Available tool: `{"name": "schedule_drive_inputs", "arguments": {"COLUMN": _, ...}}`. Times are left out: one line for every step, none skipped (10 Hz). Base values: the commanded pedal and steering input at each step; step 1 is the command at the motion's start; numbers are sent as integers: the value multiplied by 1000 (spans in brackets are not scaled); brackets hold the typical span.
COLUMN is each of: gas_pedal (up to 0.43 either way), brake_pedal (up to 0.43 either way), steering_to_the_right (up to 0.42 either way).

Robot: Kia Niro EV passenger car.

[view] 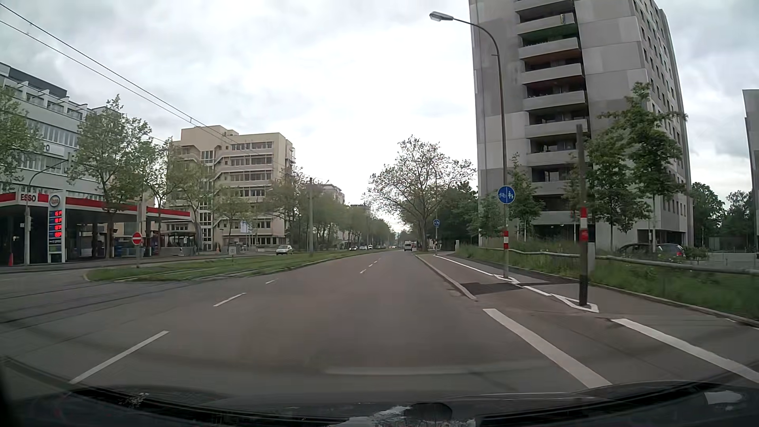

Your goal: Follow the waypoints while adhering to traffic rules and regulations

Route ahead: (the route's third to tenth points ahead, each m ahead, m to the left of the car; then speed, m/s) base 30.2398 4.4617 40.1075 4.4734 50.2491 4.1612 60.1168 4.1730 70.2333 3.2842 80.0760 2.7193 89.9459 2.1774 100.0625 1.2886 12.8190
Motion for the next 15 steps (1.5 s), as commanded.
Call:
{"name": "schedule_drive_inputs", "arguments": {"gas_pedal": 98, "brake_pedal": 0, "steering_to_the_right": 3}}
{"name": "schedule_drive_inputs", "arguments": {"gas_pedal": 98, "brake_pedal": 0, "steering_to_the_right": 3}}
{"name": "schedule_drive_inputs", "arguments": {"gas_pedal": 98, "brake_pedal": 0, "steering_to_the_right": 3}}
{"name": "schedule_drive_inputs", "arguments": {"gas_pedal": 98, "brake_pedal": 0, "steering_to_the_right": 3}}
{"name": "schedule_drive_inputs", "arguments": {"gas_pedal": 98, "brake_pedal": 0, "steering_to_the_right": 3}}
{"name": "schedule_drive_inputs", "arguments": {"gas_pedal": 98, "brake_pedal": 0, "steering_to_the_right": 3}}
{"name": "schedule_drive_inputs", "arguments": {"gas_pedal": 98, "brake_pedal": 0, "steering_to_the_right": 3}}
{"name": "schedule_drive_inputs", "arguments": {"gas_pedal": 98, "brake_pedal": 0, "steering_to_the_right": 3}}
{"name": "schedule_drive_inputs", "arguments": {"gas_pedal": 98, "brake_pedal": 0, "steering_to_the_right": 3}}
{"name": "schedule_drive_inputs", "arguments": {"gas_pedal": 87, "brake_pedal": 0, "steering_to_the_right": 3}}
{"name": "schedule_drive_inputs", "arguments": {"gas_pedal": 79, "brake_pedal": 0, "steering_to_the_right": 3}}
{"name": "schedule_drive_inputs", "arguments": {"gas_pedal": 79, "brake_pedal": 0, "steering_to_the_right": 3}}
{"name": "schedule_drive_inputs", "arguments": {"gas_pedal": 79, "brake_pedal": 0, "steering_to_the_right": 3}}
{"name": "schedule_drive_inputs", "arguments": {"gas_pedal": 79, "brake_pedal": 0, "steering_to_the_right": 3}}
{"name": "schedule_drive_inputs", "arguments": {"gas_pedal": 79, "brake_pedal": 0, "steering_to_the_right": 3}}
